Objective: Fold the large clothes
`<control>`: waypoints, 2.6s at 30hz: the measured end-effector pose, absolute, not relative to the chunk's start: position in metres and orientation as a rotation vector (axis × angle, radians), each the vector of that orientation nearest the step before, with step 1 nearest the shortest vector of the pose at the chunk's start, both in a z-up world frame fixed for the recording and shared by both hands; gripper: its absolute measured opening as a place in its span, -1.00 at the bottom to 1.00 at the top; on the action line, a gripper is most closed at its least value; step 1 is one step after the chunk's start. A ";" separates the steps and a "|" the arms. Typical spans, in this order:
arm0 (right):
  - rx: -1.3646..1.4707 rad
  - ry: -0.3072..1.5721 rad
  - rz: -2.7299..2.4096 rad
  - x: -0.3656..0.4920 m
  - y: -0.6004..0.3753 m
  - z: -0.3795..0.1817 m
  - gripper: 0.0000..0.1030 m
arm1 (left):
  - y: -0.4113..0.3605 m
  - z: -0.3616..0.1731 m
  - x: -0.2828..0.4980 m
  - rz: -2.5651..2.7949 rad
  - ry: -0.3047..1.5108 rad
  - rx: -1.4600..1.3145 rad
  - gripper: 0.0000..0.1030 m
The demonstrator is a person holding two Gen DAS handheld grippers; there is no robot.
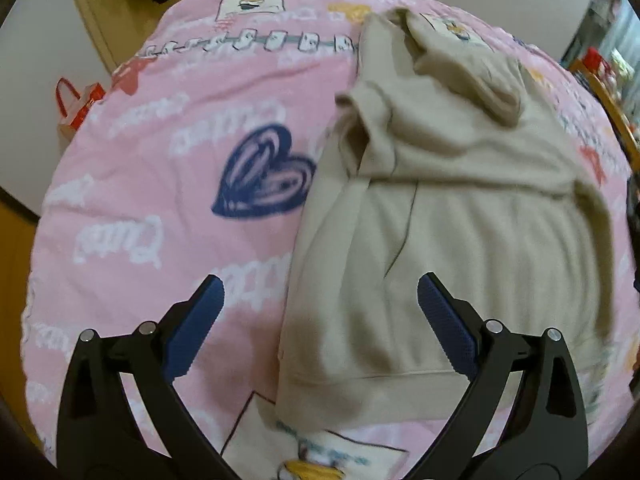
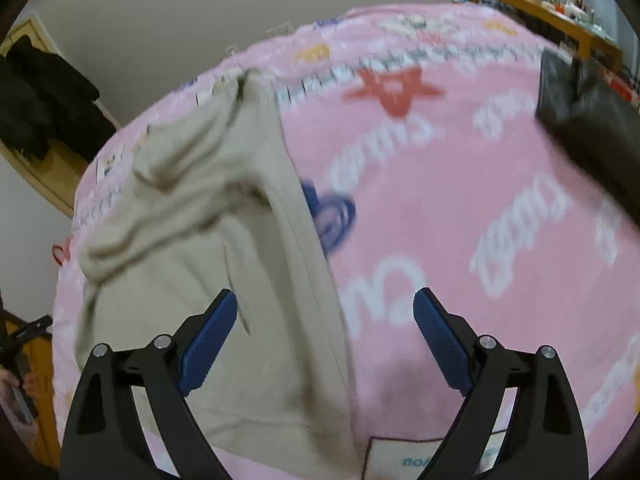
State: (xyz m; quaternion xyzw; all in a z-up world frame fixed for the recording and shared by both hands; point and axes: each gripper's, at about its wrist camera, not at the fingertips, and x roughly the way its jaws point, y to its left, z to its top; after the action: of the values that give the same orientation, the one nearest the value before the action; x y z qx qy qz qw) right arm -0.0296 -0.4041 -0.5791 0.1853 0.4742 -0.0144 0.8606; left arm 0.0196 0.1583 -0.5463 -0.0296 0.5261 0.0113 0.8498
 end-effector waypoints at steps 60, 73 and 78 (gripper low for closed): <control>0.333 1.057 0.171 -0.089 -0.346 -0.644 0.43 | 0.174 -0.640 -0.044 -0.204 1.281 -0.263 0.17; 0.296 1.054 0.216 -0.090 -0.352 -0.620 -0.75 | 0.147 -0.607 -0.039 -0.254 1.217 -0.199 -0.82; 0.380 1.024 0.261 -0.071 -0.359 -0.589 -0.79 | 0.142 -0.567 -0.026 -0.264 1.175 -0.221 -0.83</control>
State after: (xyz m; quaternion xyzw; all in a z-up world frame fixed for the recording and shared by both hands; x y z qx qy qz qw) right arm -0.0713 -0.3587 -0.5887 0.1801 0.4856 0.1236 0.8465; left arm -0.0260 0.1415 -0.5671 -0.1039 0.5516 -0.1241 0.8182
